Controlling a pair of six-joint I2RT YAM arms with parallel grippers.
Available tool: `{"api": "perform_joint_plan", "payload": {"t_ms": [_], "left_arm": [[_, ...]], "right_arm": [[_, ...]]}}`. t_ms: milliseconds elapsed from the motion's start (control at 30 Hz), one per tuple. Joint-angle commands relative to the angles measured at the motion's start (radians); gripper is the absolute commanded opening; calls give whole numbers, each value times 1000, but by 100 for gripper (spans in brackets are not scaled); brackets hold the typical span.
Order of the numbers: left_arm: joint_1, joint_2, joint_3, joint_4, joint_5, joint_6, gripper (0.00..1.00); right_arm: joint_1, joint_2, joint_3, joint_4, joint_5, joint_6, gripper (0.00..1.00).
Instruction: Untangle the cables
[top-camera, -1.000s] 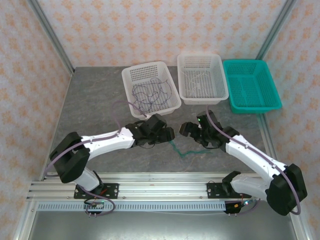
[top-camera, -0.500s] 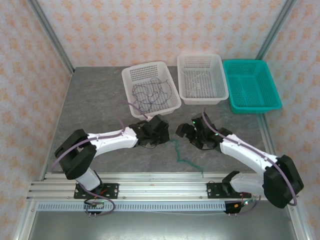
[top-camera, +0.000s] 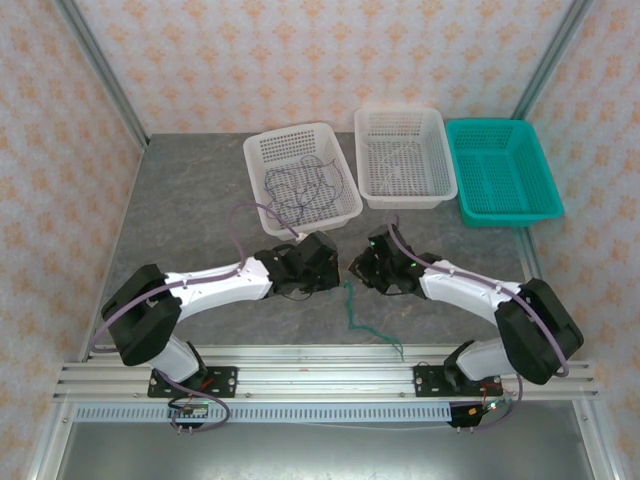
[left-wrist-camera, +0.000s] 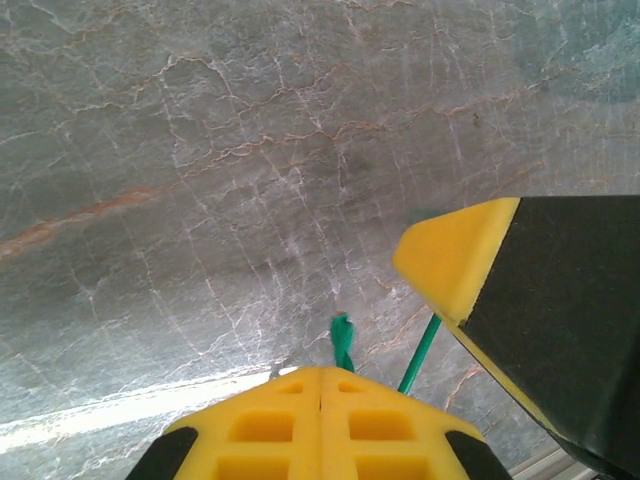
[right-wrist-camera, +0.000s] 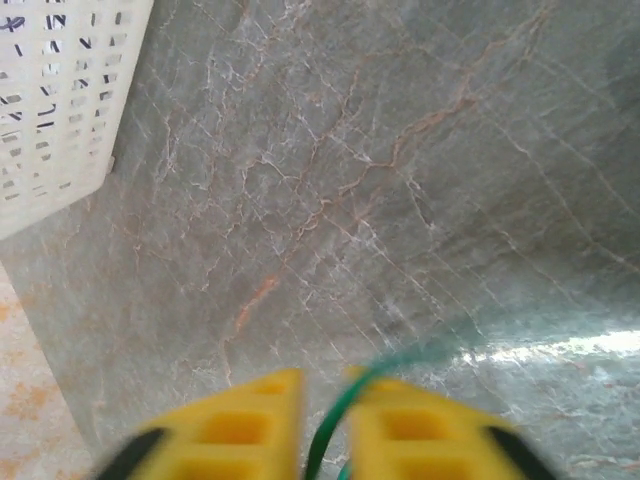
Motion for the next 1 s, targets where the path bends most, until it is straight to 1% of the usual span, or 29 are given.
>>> {"api": "perform_joint_plan", "payload": {"t_ms": [0, 133, 200, 267, 500, 800, 967], "left_arm": [[-6, -52, 23, -81, -66, 16, 0], [-5, -109, 16, -198, -172, 14, 0], [1, -148, -4, -250, -226, 12, 0], [19, -194, -32, -273, -254, 8, 0], [108, -343, -146, -298, -261, -6, 0], [180, -481, -201, -381, -287, 22, 0], [244, -570, -231, -451, -296, 56, 0]], "right_arm": [[3, 3, 42, -24, 86, -13, 0], [-2, -65, 34, -94, 209, -52, 0], [-19, -116, 12, -111, 263, -54, 0], [-46, -161, -6, -132, 294, -53, 0], [-158, -277, -34, -217, 329, -93, 0], [-275, -360, -34, -284, 333, -130, 0], [-378, -418, -22, -337, 338, -162, 0]]}}
